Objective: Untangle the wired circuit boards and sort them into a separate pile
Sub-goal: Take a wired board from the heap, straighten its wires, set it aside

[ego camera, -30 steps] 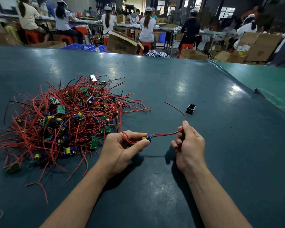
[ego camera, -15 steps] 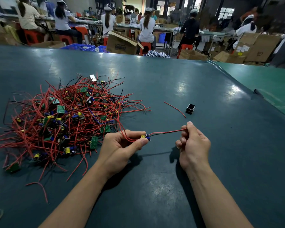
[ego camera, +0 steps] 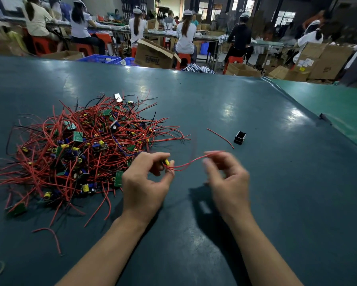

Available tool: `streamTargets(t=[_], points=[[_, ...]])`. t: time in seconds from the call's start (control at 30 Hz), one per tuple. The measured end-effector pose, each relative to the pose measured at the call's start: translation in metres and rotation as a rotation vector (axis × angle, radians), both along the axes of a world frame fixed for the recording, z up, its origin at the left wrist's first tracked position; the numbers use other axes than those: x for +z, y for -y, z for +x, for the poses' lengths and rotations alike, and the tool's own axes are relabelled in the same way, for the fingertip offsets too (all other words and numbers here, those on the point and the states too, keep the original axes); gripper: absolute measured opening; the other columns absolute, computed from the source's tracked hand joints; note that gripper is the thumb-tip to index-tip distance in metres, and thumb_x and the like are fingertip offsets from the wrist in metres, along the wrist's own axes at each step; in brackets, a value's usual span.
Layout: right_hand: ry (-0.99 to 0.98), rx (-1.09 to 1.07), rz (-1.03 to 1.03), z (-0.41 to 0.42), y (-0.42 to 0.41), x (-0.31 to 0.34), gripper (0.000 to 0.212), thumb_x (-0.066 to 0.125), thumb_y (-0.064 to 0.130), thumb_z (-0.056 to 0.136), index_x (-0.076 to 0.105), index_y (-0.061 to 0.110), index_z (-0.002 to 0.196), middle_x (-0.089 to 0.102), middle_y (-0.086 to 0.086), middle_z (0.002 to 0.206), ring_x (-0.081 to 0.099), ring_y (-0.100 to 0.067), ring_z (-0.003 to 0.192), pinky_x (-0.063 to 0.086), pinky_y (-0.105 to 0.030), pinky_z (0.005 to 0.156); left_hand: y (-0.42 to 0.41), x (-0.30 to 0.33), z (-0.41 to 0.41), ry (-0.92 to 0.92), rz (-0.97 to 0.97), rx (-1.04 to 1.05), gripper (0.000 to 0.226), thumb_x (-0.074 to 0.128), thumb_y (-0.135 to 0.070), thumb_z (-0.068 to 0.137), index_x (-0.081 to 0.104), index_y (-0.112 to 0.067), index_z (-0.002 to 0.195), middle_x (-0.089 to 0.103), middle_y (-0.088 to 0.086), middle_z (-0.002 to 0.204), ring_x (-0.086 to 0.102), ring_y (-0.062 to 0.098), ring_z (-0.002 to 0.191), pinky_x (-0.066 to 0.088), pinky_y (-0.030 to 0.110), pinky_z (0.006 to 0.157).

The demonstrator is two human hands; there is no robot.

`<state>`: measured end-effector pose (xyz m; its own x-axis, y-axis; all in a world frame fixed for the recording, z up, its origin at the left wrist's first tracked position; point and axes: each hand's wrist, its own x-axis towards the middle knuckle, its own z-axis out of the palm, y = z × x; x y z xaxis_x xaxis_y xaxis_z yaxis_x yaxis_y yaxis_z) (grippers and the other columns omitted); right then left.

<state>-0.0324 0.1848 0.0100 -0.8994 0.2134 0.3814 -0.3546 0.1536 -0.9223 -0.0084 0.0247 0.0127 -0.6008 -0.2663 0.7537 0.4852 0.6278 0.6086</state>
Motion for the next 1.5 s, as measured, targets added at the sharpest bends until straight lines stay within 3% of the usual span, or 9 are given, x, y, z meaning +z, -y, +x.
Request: streamTargets(t=[0.13, 0.3, 0.43, 0.53, 0.67, 1.03, 1.17, 1.27, 1.5], points=[[0.069, 0.431, 0.030, 0.015, 0.022, 0.000, 0.026, 0.073, 0.011, 0.084, 0.070, 0.019, 0.109, 0.069, -0.012, 0.106, 0.069, -0.020, 0.084, 0.060, -0.037, 0.072, 0.000, -0.006, -0.001, -0.014, -0.167, -0.029, 0.025, 0.078, 0.002, 0.071, 0.075, -0.005, 0.095, 0.061, 0.004, 0.078, 0.055, 0.014, 0.070, 0.048, 0.024, 0.068], [-0.002, 0.272, -0.051, 0.010, 0.020, 0.000, 0.008, 0.070, 0.006, 0.086, 0.076, 0.010, 0.089, 0.071, -0.006, 0.082, 0.067, -0.015, 0.069, 0.058, -0.032, 0.059, -0.002, -0.010, -0.006, -0.038, -0.408, 0.061, 0.021, 0.077, -0.011, 0.072, 0.077, -0.007, 0.093, 0.064, 0.011, 0.091, 0.059, 0.029, 0.085, 0.047, 0.040, 0.075], [0.205, 0.340, -0.399, 0.009, 0.016, 0.008, 0.008, 0.072, 0.014, 0.077, 0.078, 0.012, 0.072, 0.071, -0.008, 0.068, 0.063, -0.013, 0.055, 0.052, -0.020, 0.053, -0.005, -0.011, -0.007, -0.030, -0.361, -0.094, 0.023, 0.070, -0.015, 0.083, 0.073, -0.007, 0.104, 0.071, 0.006, 0.106, 0.059, 0.018, 0.103, 0.047, 0.038, 0.090], [0.294, 0.281, -0.539, 0.006, 0.011, 0.011, 0.013, 0.075, 0.019, 0.069, 0.075, 0.006, 0.072, 0.068, -0.009, 0.064, 0.061, -0.013, 0.051, 0.050, -0.019, 0.049, -0.005, -0.010, -0.006, -0.066, -0.336, -0.153, 0.025, 0.068, -0.025, 0.088, 0.073, -0.008, 0.106, 0.071, 0.001, 0.098, 0.060, 0.014, 0.093, 0.049, 0.039, 0.082], [0.353, 0.326, -0.475, 0.009, 0.011, 0.010, 0.013, 0.076, 0.021, 0.068, 0.077, 0.009, 0.073, 0.068, -0.006, 0.068, 0.060, -0.010, 0.057, 0.050, -0.019, 0.049, -0.003, -0.010, -0.008, -0.084, -0.376, -0.062, 0.018, 0.071, -0.024, 0.088, 0.075, -0.014, 0.102, 0.070, -0.002, 0.091, 0.066, 0.018, 0.080, 0.047, 0.045, 0.073], [0.528, 0.419, -0.644, 0.008, 0.007, 0.013, 0.013, 0.077, 0.019, 0.068, 0.080, 0.011, 0.077, 0.062, 0.001, 0.065, 0.054, -0.005, 0.054, 0.043, -0.014, 0.047, -0.007, -0.010, -0.008, -0.115, -0.440, -0.100, 0.012, 0.069, -0.021, 0.090, 0.077, -0.014, 0.097, 0.066, -0.002, 0.082, 0.061, 0.021, 0.072, 0.042, 0.044, 0.070], [0.518, 0.531, -0.581, 0.009, 0.004, 0.016, 0.020, 0.073, 0.025, 0.068, 0.081, 0.013, 0.082, 0.059, 0.002, 0.064, 0.053, -0.008, 0.055, 0.043, -0.016, 0.048, -0.005, -0.010, -0.009, -0.079, -0.361, -0.130, 0.010, 0.069, -0.020, 0.089, 0.075, -0.013, 0.088, 0.066, -0.003, 0.079, 0.061, 0.021, 0.070, 0.042, 0.045, 0.070], [0.456, 0.425, -0.567, 0.007, 0.003, 0.019, 0.017, 0.077, 0.024, 0.062, 0.079, 0.010, 0.072, 0.059, 0.000, 0.059, 0.054, -0.008, 0.050, 0.042, -0.015, 0.046, -0.007, -0.009, -0.008, -0.080, -0.335, -0.169, 0.011, 0.067, -0.019, 0.089, 0.074, -0.012, 0.084, 0.064, -0.004, 0.077, 0.060, 0.020, 0.069, 0.041, 0.044, 0.069], [0.286, -0.039, -0.619, -0.005, -0.006, 0.013, 0.010, 0.076, 0.009, 0.082, 0.072, 0.006, 0.073, 0.059, 0.003, 0.054, 0.051, -0.008, 0.047, 0.042, -0.017, 0.045, -0.008, -0.008, -0.006, -0.110, -0.433, -0.131, 0.009, 0.068, -0.018, 0.087, 0.072, -0.013, 0.081, 0.062, -0.004, 0.075, 0.057, 0.020, 0.067, 0.040, 0.043, 0.069]])
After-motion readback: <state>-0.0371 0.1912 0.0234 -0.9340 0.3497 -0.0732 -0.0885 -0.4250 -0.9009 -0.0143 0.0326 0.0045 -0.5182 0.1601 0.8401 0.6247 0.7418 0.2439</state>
